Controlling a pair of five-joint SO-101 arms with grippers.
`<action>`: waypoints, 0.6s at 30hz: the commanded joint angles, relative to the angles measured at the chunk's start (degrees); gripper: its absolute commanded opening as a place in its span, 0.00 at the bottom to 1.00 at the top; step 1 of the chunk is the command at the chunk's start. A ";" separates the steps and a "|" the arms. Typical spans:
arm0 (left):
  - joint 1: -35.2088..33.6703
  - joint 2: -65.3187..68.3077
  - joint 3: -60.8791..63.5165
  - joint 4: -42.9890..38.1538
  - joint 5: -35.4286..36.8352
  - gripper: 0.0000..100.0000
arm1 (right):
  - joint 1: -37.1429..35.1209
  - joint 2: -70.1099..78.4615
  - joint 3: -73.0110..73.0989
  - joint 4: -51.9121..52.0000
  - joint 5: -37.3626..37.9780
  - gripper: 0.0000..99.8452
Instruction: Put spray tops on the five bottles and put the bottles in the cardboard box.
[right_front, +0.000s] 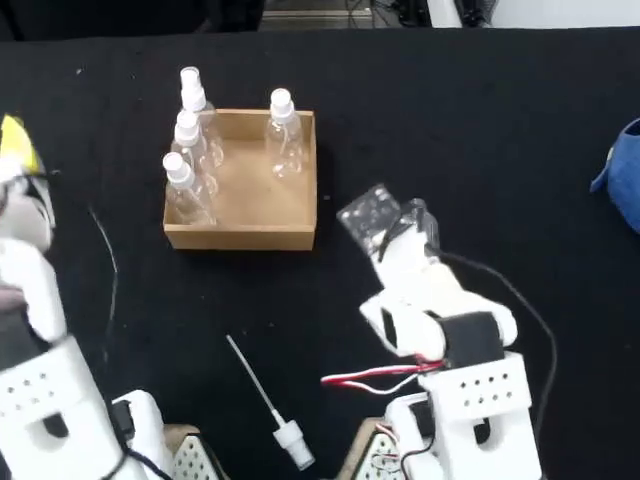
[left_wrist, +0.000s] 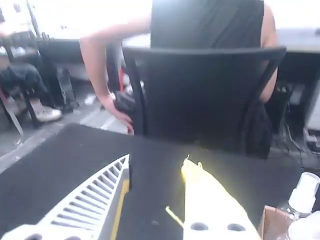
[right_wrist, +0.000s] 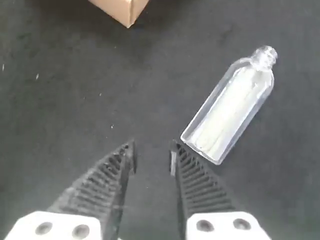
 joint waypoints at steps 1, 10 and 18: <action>1.19 7.30 -14.11 1.85 -0.35 0.03 | -0.97 -1.19 1.36 -0.62 7.65 0.08; 3.56 19.96 -26.15 1.93 -0.53 0.03 | -1.05 -1.01 4.62 -3.69 12.92 0.08; 3.21 24.18 -25.89 -0.44 -0.44 0.23 | -3.87 -1.01 4.18 -3.34 12.92 0.08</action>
